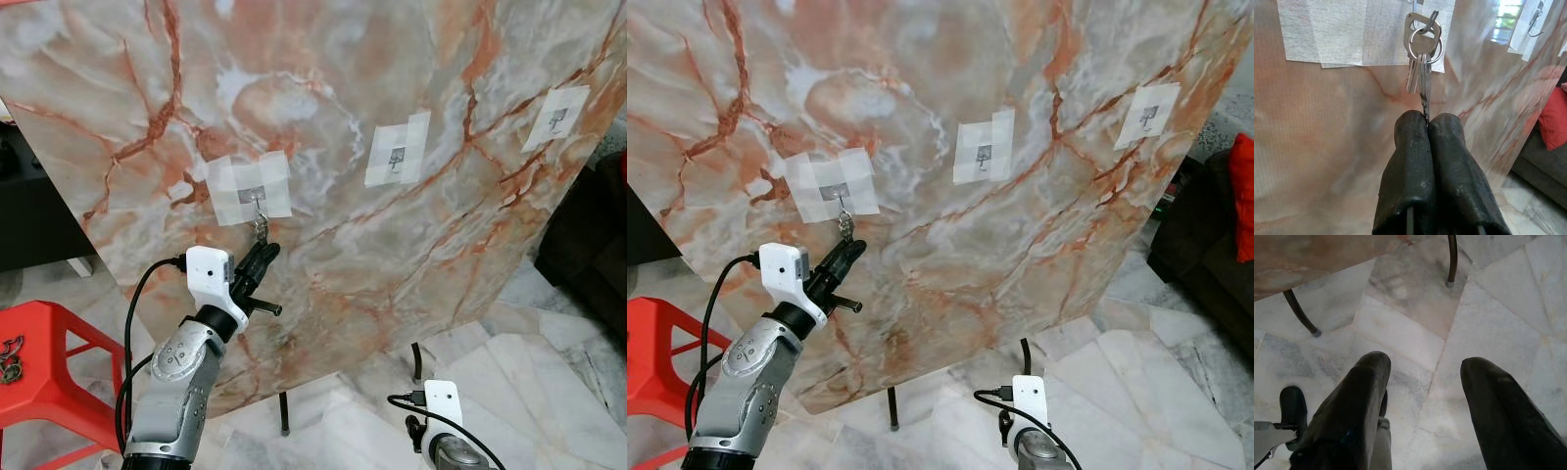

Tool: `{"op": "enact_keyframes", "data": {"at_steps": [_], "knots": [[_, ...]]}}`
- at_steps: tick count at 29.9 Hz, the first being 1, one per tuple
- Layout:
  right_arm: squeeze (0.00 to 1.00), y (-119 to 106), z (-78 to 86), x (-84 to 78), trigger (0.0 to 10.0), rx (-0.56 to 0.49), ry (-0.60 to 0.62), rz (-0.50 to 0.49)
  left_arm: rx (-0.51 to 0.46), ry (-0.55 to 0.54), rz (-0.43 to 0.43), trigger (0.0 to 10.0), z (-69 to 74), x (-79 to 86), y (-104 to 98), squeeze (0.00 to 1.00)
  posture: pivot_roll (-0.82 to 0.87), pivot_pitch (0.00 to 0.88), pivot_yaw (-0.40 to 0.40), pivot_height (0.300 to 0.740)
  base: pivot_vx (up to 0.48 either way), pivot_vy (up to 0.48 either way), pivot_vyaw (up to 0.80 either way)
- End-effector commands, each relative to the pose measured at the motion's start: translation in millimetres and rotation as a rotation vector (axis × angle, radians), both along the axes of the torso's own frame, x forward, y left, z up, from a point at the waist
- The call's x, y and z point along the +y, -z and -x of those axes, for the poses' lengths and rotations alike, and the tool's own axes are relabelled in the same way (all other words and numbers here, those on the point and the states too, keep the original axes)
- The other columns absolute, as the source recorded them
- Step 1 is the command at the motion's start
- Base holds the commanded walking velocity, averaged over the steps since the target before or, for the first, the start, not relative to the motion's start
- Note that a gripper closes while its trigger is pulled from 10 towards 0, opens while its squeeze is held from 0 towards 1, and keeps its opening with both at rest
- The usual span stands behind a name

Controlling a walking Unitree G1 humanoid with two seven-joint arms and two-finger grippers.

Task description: Hang keys on a hook

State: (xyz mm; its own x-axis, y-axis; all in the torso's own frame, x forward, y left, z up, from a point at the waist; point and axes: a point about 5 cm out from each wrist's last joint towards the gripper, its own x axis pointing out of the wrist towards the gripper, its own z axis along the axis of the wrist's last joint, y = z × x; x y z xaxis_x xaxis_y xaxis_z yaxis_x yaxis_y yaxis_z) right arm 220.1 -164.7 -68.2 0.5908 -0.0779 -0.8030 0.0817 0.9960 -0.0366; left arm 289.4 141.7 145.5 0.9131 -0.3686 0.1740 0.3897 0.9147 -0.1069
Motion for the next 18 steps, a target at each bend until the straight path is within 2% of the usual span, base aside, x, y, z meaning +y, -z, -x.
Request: {"op": "enact_keyframes", "data": {"at_steps": [1, 2, 14, 18], "knots": [[0.0, 2.1, 3.8, -1.7, 10.0, 0.011, 0.005, 0.001, 0.052, 0.01, -0.025, 10.0, 0.5, -2.5, 8.9, 0.0, 0.11, 0.097, -0.077, 0.74, 0.0, 0.0, 0.0], [0.0, 2.1, 3.8, -1.9, 10.0, 0.011, 0.005, 0.001, 0.052, 0.003, -0.024, 10.0, -0.3, -2.1, 8.6, 1.0, 0.11, 0.098, -0.077, 0.74, 0.0, 0.0, 0.0], [0.0, 2.2, 4.2, -3.2, 10.0, 0.01, 0.006, 0.002, 0.02, 0.021, 0.021, 10.0, 1.1, -2.6, 0.4, 1.0, 0.11, 0.098, -0.078, 0.74, 0.0, 0.0, 0.0], [0.0, 2.5, 4.9, -4.7, 10.0, 0.01, 0.016, 0.002, 0.053, 0.032, -0.016, 10.0, 7.2, 2.9, 10.2, 1.0, 0.11, 0.098, -0.076, 0.74, 0.0, 0.0, 0.0]]}}
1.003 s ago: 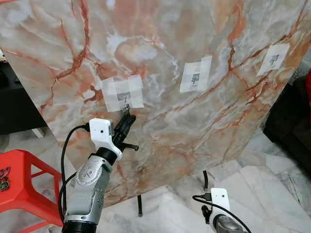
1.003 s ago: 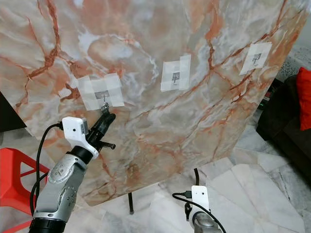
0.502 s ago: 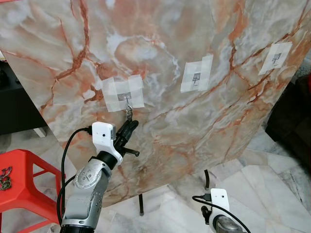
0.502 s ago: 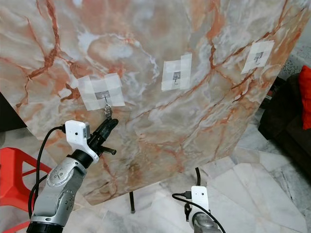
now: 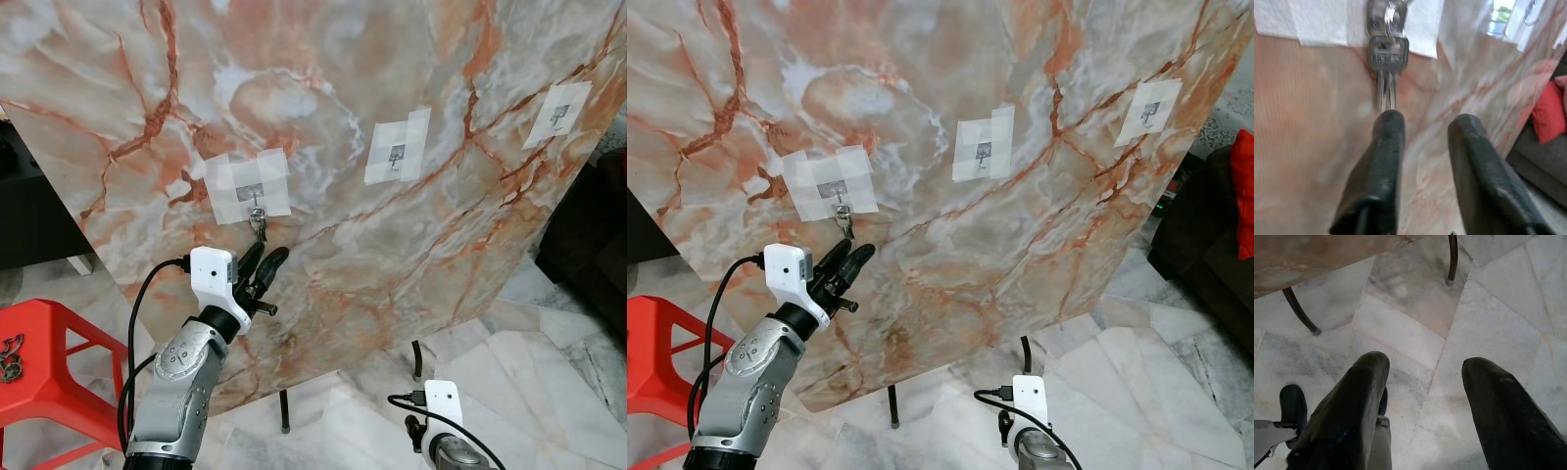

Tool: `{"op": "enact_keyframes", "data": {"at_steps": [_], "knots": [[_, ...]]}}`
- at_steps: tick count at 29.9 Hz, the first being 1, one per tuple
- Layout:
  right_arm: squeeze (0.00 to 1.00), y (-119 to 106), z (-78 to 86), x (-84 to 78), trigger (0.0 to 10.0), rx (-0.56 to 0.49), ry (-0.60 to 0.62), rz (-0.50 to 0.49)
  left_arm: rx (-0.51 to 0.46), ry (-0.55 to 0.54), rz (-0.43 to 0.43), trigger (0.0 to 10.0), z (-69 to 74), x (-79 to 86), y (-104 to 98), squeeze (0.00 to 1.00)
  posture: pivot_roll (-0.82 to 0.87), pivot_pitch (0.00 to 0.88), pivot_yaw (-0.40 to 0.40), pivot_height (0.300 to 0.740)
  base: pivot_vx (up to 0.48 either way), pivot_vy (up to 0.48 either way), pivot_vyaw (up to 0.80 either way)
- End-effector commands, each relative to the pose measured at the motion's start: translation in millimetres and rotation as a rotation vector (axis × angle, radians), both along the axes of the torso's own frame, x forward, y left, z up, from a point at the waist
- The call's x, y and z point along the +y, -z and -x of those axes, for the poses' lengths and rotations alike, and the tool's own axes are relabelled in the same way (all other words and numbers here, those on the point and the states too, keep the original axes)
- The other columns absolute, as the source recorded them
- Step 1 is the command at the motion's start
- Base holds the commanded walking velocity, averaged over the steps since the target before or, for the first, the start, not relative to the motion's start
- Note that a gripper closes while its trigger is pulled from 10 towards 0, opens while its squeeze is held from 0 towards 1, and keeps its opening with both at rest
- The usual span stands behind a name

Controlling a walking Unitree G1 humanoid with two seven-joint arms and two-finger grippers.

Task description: Hang keys on a hook

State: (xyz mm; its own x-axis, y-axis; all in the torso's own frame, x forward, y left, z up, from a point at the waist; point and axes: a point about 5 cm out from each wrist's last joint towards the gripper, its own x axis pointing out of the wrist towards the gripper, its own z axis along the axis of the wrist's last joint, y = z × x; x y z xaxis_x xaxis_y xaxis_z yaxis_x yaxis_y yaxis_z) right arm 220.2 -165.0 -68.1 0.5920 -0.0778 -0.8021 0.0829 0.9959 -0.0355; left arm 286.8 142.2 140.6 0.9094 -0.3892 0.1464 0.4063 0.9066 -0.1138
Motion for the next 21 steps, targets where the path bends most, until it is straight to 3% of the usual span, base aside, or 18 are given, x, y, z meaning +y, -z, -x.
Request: {"op": "enact_keyframes", "data": {"at_steps": [1, 5, 8, 9, 10, 11, 12, 17, 19, 20, 21], "knots": [[0.0, 3, 5.1, -4.3, 10.0, 0.012, 0.017, 0.003, 0.032, 0.006, -0.02, 10.0, 5.5, 4.0, 8, 1.0, 0.11, 0.097, -0.075, 0.74, 0.0, 0.0, 0.0], [0.0, 3, 5.7, -4.1, 10.0, 0.014, 0.02, 0.003, 0.1, -0.016, -0.086, 10.0, 14.6, 16.7, 29, 1.0, 0.11, 0.097, -0.075, 0.74, 0.0, 0.0, 0.0], [0.0, 3, 5.9, -4.5, 10.0, 0.017, 0.023, 0.004, 0.24, -0.041, -0.198, 10.0, 29.0, 33.4, 67, 1.0, 0.12, 0.092, -0.076, 0.74, 0.0, 0.0, 0.0], [0.0, 3, 5.9, -4.5, 10.0, 0.017, 0.023, 0.004, 0.24, -0.041, -0.198, 10.0, 29.0, 33.4, 67, 1.0, 0.12, 0.092, -0.076, 0.74, 0.0, 0.0, 0.0], [0.0, 3, 6.1, -4.5, 10.0, 0.021, 0.02, 0.009, 0.328, -0.059, -0.248, 10.0, 35.5, 41.3, 89, 0.0, 0.12, 0.089, -0.076, 0.74, 0.0, 0.0, 0.0], [0.0, 4, 6.5, -4.1, 10.0, 0.023, 0.019, 0.009, 0.399, -0.089, -0.272, 10.0, 42.0, 49.6, 107, 0.0, 0.12, 0.082, -0.075, 0.74, 0.0, 0.0, 0.0], [0.0, 4, 6.5, -4.1, 10.0, 0.023, 0.019, 0.009, 0.399, -0.089, -0.272, 10.0, 42.0, 49.6, 107, 0.0, 0.12, 0.082, -0.075, 0.74, 0.0, 0.0, 0.0], [0.0, 4, 7.8, -4.2, 10.0, 0.027, 0.026, 0.007, 0.577, -0.188, -0.316, 10.0, 58.9, 69.6, 146, 0.0, 0.12, 0.071, -0.075, 0.74, 0.0, 0.0, 0.0], [0.0, 5, 8.5, -3.9, 10.0, 0.03, 0.032, 0.007, 0.759, -0.262, -0.371, 10.0, 81.5, 86.1, 179, 0.0, 0.12, 0.052, -0.076, 0.74, 0.0, 0.0, 0.0], [0.0, 5, 8.5, -3.9, 10.0, 0.03, 0.032, 0.007, 0.759, -0.262, -0.371, 10.0, 81.5, 86.1, 179, 0.0, 0.12, 0.052, -0.076, 0.74, 0.0, 0.0, 0.0], [0.0, 5, 8.7, -3.8, 10.0, 0.032, 0.033, 0.007, 0.82, -0.289, -0.387, 10.0, 90.5, 91.8, 189, 0.0, 0.12, 0.052, -0.076, 0.74, 0.0, 0.0, 0.0]]}}
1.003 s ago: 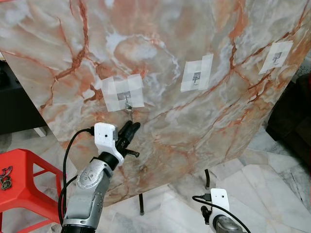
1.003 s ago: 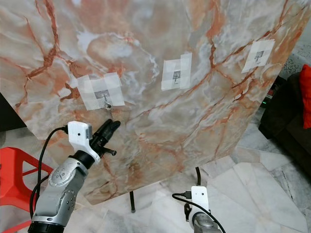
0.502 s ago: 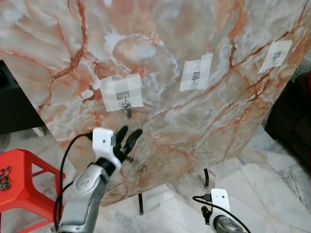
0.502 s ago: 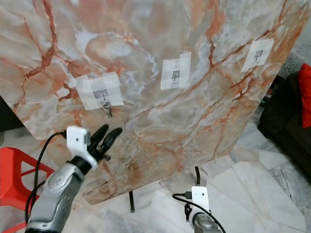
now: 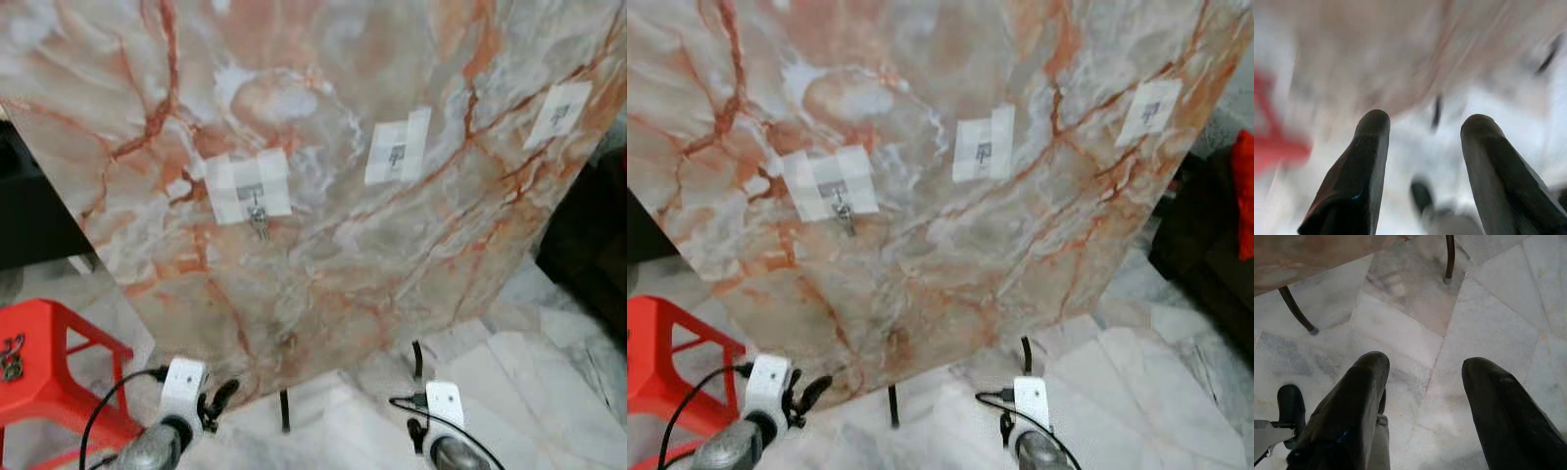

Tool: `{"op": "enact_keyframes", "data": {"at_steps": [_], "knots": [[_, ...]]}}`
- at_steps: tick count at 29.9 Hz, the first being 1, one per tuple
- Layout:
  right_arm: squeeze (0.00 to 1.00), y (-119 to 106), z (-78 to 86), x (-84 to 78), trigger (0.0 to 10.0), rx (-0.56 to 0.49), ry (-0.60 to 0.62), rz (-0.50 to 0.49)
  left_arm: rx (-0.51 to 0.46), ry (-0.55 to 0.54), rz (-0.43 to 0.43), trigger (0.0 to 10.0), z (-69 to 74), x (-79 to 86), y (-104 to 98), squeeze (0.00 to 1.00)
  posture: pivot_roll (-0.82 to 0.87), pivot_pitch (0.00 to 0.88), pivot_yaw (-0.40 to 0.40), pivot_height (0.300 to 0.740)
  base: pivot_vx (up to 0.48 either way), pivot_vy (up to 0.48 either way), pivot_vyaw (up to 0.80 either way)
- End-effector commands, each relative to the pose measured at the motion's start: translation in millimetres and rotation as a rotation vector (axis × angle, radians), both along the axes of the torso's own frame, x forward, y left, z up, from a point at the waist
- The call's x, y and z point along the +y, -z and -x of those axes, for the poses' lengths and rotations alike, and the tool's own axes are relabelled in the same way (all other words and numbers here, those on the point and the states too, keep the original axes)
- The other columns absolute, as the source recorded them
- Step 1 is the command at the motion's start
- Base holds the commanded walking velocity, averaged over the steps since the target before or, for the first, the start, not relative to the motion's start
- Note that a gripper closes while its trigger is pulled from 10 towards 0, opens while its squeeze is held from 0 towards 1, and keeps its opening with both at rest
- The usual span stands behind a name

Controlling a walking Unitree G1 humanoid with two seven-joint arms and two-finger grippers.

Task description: Hang keys on a hook

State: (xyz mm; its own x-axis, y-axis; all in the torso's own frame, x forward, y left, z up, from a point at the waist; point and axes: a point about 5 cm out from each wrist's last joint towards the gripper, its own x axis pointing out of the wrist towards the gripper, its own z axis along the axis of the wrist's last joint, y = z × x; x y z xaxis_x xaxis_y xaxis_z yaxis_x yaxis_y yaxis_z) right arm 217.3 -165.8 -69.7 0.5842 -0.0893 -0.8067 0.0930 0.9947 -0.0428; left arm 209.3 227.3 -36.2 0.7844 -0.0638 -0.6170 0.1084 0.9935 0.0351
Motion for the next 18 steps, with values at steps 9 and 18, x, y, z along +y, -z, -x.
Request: {"op": "enact_keyframes", "data": {"at_steps": [9, 18], "knots": [[0.0, 5, 8.3, -2.3, 10.0, 0.038, 0.036, 0.003, 0.25, -0.128, -0.086, 10.0, 46.1, 14.0, 41, 0.0, 0.11, 0.012, -0.071, 0.74, 0.0, 0.0, 0.0], [0.0, 5, 9.2, -2.4, 10.0, 0.045, 0.033, 0.006, 0.219, -0.113, -0.067, 10.0, 31.8, 0.4, 39, 0.0, 0.11, 0.0, -0.065, 0.74, 0.0, 0.071, 0.0]]}}
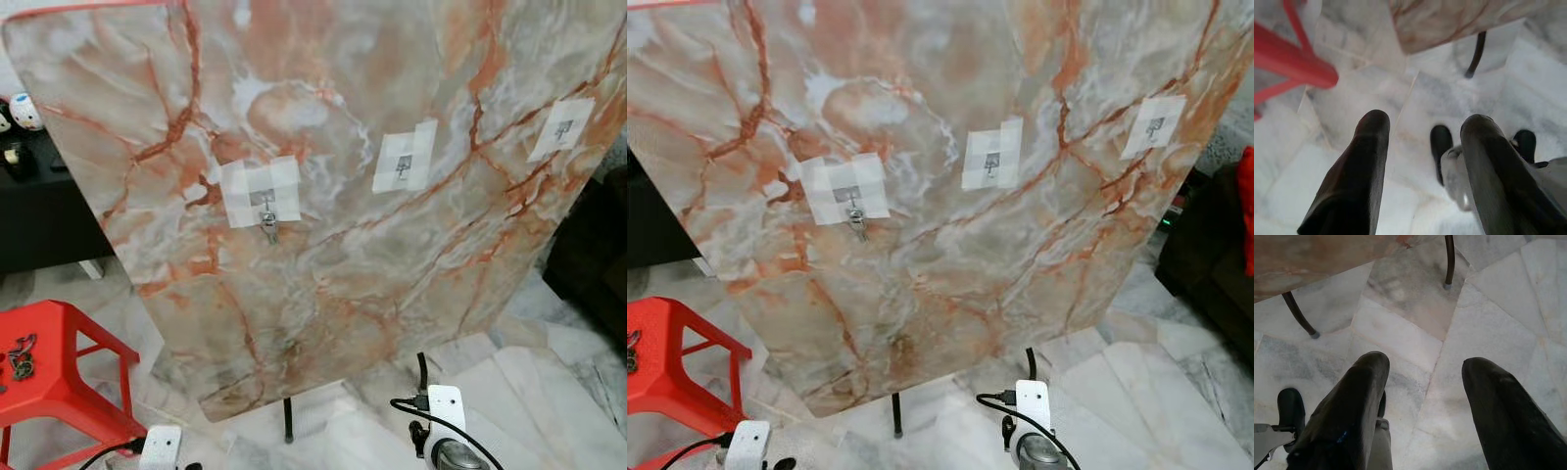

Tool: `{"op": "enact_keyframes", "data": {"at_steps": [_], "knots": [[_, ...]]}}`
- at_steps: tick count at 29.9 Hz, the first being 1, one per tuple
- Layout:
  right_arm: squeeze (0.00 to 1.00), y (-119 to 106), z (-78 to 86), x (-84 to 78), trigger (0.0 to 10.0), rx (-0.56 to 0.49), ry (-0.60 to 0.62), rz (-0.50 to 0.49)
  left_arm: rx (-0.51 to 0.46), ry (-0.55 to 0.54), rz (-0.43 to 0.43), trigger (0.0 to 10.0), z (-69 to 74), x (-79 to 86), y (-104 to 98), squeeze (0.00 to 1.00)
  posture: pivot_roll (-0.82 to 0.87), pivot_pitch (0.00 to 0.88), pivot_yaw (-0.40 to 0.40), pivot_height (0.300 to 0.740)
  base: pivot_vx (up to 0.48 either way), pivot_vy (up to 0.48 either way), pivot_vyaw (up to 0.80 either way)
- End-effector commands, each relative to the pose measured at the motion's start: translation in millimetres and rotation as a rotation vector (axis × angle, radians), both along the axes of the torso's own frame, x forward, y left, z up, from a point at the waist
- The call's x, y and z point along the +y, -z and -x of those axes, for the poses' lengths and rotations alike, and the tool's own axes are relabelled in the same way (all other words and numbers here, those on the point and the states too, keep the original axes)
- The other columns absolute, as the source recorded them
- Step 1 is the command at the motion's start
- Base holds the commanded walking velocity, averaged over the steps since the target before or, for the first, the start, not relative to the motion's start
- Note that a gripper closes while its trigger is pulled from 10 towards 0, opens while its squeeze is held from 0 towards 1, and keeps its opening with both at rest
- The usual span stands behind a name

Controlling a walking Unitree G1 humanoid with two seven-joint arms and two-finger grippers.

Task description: Hang keys on a hook

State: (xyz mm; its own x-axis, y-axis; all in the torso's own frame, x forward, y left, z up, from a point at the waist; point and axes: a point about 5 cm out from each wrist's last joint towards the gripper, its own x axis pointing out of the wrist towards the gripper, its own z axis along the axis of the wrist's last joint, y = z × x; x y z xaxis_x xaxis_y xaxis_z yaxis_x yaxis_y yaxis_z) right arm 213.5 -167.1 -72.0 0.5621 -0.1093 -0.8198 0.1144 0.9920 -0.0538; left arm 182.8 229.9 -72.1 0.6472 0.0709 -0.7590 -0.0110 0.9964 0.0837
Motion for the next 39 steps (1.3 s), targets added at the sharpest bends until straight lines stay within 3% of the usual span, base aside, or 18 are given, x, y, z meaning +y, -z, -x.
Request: {"op": "enact_keyframes", "data": {"at_steps": [1, 21, 25, 32, 39], "knots": [[0.0, 3, 5.0, -1.2, 10.0, 0.019, 0.0, 0.004, 0.021, 0.013, -0.005, 10.0, 5.1, -2.6, 4, 0.0, 0.11, 0.0, -0.064, 0.74, 0.0, 0.337, 0.51], [0.0, 2, 3.1, -1.4, 10.0, 0.023, 0.002, 0.001, 0.038, 0.024, -0.012, 10.0, 10.2, -5.5, 7, 0.0, 0.12, 0.024, -0.069, 0.74, 0.0, 0.327, 0.79], [0.0, 1, 2.2, -1.6, 10.0, 0.023, -0.015, 0.006, 0.041, 0.076, -0.021, 10.0, 11.2, -8.8, 8, 0.0, 0.12, 0.032, -0.071, 0.74, 0.0, 0.311, 0.79], [0.0, 1, 2.4, -2.0, 10.0, 0.023, 0.006, -0.002, 0.051, 0.052, -0.02, 10.0, 15.4, -5.5, 9, 0.0, 0.12, 0.04, -0.074, 0.74, 0.0, 0.311, 0.79], [0.0, 1, 1.9, -2.5, 10.0, 0.019, 0.02, -0.002, 0.057, 0.046, -0.017, 10.0, 17.5, -7.3, 11, 0.0, 0.12, 0.045, -0.078, 0.74, 0.0, 0.312, 0.06]]}}
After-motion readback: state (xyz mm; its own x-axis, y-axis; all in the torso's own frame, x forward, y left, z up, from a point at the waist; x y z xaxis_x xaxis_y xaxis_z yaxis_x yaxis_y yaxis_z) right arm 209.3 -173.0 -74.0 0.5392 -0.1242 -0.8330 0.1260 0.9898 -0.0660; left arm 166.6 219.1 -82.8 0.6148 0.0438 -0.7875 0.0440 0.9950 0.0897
